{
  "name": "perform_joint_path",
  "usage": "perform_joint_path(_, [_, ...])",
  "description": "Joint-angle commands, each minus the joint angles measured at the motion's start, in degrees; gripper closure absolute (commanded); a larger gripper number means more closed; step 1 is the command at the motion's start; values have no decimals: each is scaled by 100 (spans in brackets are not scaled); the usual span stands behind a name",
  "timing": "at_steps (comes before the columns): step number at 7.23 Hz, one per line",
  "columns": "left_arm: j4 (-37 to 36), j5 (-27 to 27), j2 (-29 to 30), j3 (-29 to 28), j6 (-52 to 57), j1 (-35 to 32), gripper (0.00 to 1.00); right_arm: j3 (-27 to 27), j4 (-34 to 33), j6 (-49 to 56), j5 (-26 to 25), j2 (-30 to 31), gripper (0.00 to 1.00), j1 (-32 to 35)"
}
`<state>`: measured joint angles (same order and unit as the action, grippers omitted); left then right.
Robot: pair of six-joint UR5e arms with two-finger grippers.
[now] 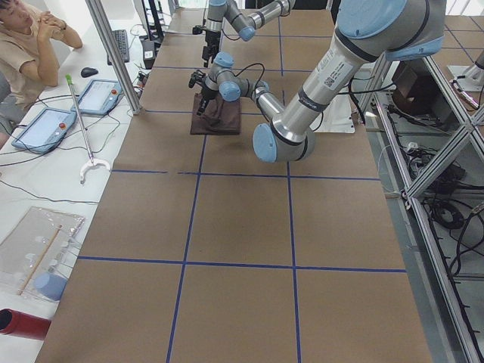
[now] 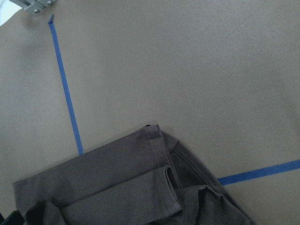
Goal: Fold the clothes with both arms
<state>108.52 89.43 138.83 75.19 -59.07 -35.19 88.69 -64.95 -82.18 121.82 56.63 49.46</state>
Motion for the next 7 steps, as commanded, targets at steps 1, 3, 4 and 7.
perform_joint_path(1, [-33, -127, 21, -13, 10, 126, 56, -10, 0, 1, -1, 5, 2, 11])
perform_joint_path(3, [-33, -136, 74, -188, 10, 135, 57, 8, 0, 1, -1, 32, 2, 20])
perform_joint_path(4, [-33, -232, 74, -215, 27, 135, 58, -1, 0, 1, -1, 41, 2, 11])
perform_joint_path(7, [-33, -259, 83, -242, 97, 135, 100, -18, 0, 9, -1, 49, 2, 20])
